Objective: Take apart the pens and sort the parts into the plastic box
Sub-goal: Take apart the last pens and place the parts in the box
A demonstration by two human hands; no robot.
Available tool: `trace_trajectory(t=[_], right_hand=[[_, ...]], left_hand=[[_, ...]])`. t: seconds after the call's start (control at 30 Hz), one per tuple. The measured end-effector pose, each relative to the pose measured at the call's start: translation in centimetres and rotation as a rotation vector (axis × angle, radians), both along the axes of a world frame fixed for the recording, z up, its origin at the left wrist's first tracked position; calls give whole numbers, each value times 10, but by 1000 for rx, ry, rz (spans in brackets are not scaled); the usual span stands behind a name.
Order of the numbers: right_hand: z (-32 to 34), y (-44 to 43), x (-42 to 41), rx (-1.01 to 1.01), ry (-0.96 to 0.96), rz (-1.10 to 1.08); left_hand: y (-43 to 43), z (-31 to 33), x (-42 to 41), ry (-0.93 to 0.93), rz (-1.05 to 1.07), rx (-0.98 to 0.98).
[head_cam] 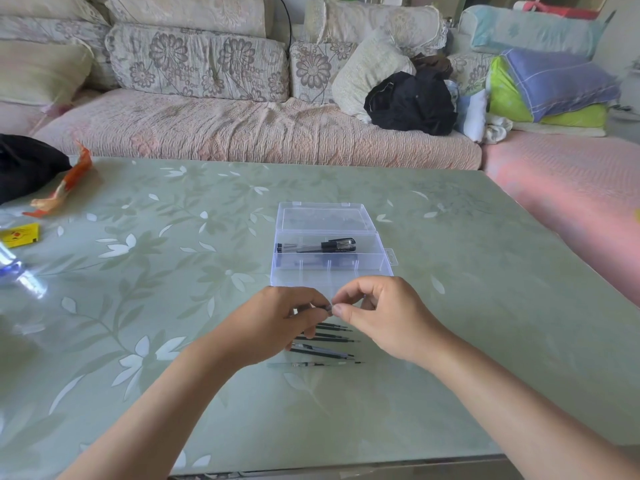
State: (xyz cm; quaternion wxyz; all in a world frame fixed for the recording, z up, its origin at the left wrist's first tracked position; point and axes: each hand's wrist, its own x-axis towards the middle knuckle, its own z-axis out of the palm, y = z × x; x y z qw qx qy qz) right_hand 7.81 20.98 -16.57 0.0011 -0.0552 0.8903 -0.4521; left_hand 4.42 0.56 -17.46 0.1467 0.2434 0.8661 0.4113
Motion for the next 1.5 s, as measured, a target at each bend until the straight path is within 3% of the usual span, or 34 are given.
trace_trajectory(t=[0.27,0.6,0.97,1.5], right_hand=[[-6,0,1,427,107,81],[-8,1,-1,504,101,127],[-8,2,-1,458,72,135],[-5,4,-1,445,93,128]], left_hand=[[-1,-7,-2,58,-9,-121],[-3,-7,-3,137,-44,-174],[-4,-7,-4,206,-38,-197],[-2,-8,-3,183,-22,-185]])
